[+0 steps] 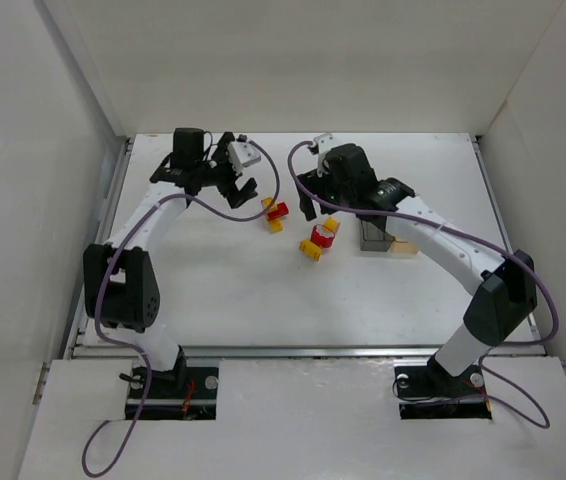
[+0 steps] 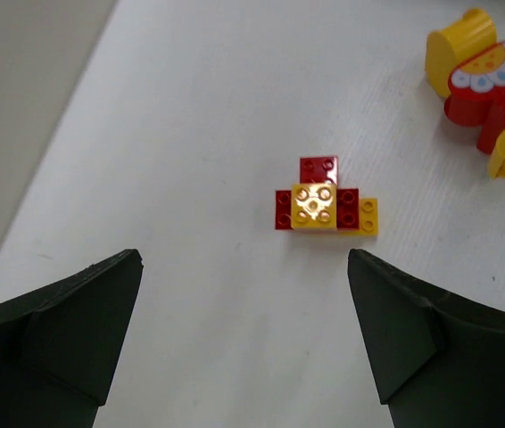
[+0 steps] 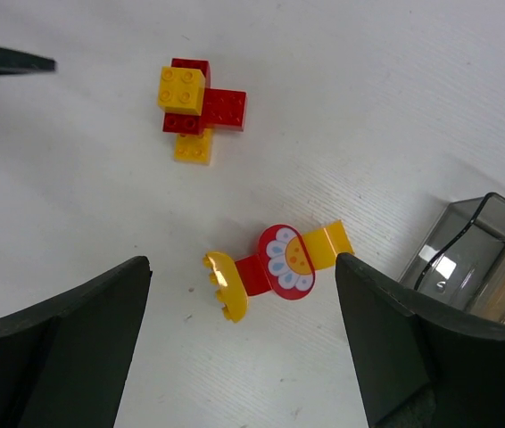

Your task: Sort the legos into containers by color

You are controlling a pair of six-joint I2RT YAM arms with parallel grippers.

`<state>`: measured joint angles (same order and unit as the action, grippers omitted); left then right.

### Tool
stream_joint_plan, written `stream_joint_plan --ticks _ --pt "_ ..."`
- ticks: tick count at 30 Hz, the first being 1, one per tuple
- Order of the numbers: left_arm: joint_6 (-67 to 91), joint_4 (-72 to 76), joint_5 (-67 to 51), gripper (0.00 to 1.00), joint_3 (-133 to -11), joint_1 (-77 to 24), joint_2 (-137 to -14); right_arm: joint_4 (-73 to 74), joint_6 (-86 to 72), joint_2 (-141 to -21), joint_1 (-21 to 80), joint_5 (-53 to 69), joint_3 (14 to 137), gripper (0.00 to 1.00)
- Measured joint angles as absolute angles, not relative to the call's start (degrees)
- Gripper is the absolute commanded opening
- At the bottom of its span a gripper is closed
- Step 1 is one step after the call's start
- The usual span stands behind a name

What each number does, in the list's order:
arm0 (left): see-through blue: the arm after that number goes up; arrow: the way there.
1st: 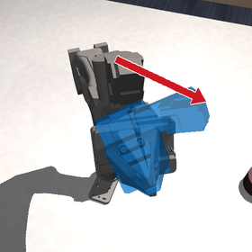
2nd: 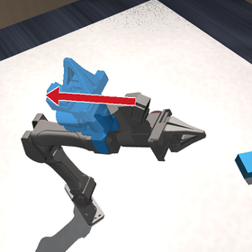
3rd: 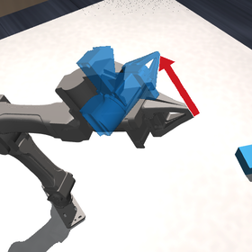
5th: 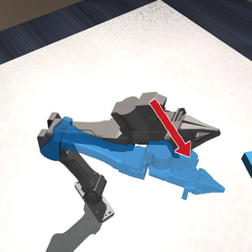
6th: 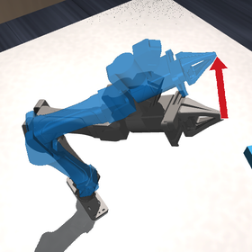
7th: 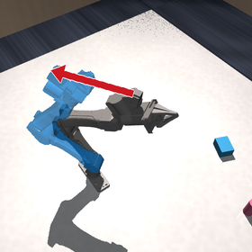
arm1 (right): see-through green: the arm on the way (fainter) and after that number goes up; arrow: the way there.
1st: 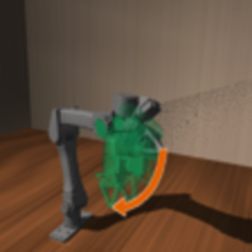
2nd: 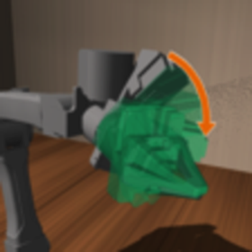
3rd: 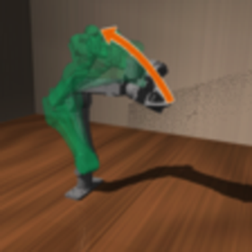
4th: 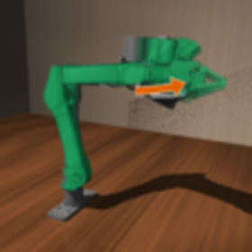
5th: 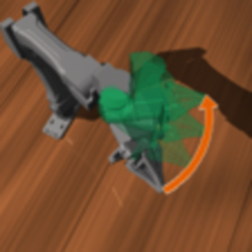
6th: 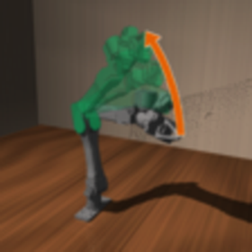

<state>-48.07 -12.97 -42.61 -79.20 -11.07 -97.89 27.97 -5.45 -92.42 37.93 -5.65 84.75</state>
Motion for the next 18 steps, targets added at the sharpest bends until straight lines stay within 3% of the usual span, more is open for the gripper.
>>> stream_joint_plan --ticks 4,11,18 --pt "-46.09 -9.69 -44.88 1.00 -77.52 -11.11 -93.97 28.10 -5.32 -94.91 37.76 -5.41 86.41 0.89" --pt "-49.71 -14.41 -52.45 1.00 -75.11 -8.27 -101.45 28.88 -7.38 -103.31 36.05 -1.48 99.44 0.85" --pt "-43.35 -9.76 -44.25 1.00 -68.12 0.93 -101.41 31.14 -11.29 -117.95 37.41 -2.74 116.07 0.76"
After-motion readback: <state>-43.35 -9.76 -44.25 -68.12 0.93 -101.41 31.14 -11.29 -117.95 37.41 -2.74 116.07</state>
